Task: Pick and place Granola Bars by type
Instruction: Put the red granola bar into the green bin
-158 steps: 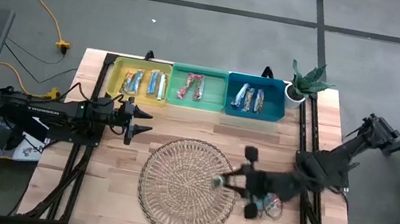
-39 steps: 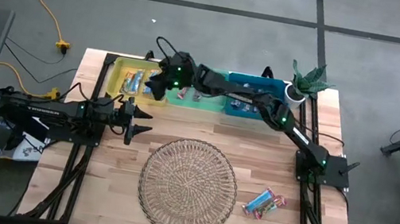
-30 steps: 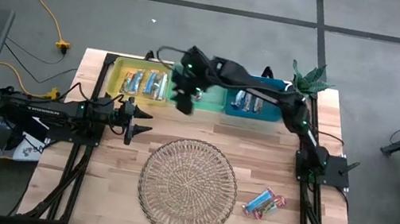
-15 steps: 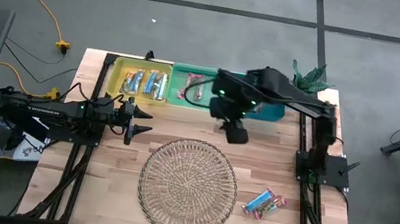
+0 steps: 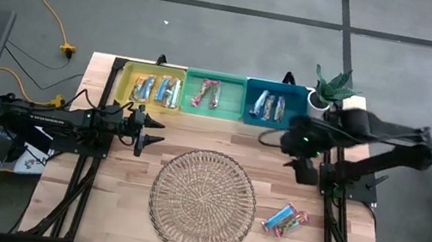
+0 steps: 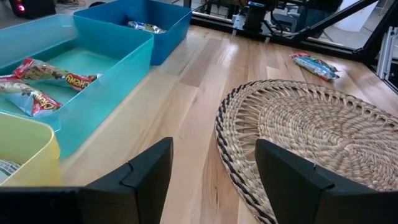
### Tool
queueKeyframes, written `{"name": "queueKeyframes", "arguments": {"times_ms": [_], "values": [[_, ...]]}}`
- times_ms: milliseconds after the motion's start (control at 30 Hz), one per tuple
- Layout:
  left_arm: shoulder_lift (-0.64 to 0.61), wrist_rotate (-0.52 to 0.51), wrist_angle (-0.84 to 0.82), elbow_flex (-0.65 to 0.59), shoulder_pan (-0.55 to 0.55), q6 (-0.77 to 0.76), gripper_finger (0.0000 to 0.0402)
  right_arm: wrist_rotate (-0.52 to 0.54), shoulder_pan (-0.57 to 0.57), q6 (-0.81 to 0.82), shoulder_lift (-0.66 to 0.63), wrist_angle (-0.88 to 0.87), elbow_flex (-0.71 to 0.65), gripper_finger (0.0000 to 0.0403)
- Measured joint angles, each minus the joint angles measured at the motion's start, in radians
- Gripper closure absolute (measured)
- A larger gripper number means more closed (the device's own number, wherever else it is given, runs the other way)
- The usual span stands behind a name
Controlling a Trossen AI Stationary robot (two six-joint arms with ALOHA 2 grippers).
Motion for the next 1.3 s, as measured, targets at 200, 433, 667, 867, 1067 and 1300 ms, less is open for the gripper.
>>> {"name": "queueKeyframes", "arguments": {"times_ms": [200,433,667,867,1067,1300], "values": [[0.0,0.0,0.0,0.0,0.0,0.0,0.0177,-0.004,0.07,0.09,-0.257,0.268,-0.399,0.0212],[0.0,0.0,0.0,0.0,0.0,0.0,0.0177,-0.072,0.199,0.094,-0.354,0.331,-0.7,0.0212],[0.0,0.0,0.0,0.0,0.0,0.0,0.0177,-0.109,0.332,0.139,-0.322,0.386,-0.833,0.0212],[0.0,0.0,0.0,0.0,0.0,0.0,0.0177,-0.129,0.413,0.149,-0.246,0.449,-0.816,0.0212],[0.0,0.0,0.0,0.0,0.0,0.0,0.0177,-0.135,0.496,0.171,-0.146,0.568,-0.815,0.0212],[0.0,0.0,0.0,0.0,0.0,0.0,0.0177,-0.095,0.553,0.174,-0.039,0.646,-0.815,0.0212]]}}
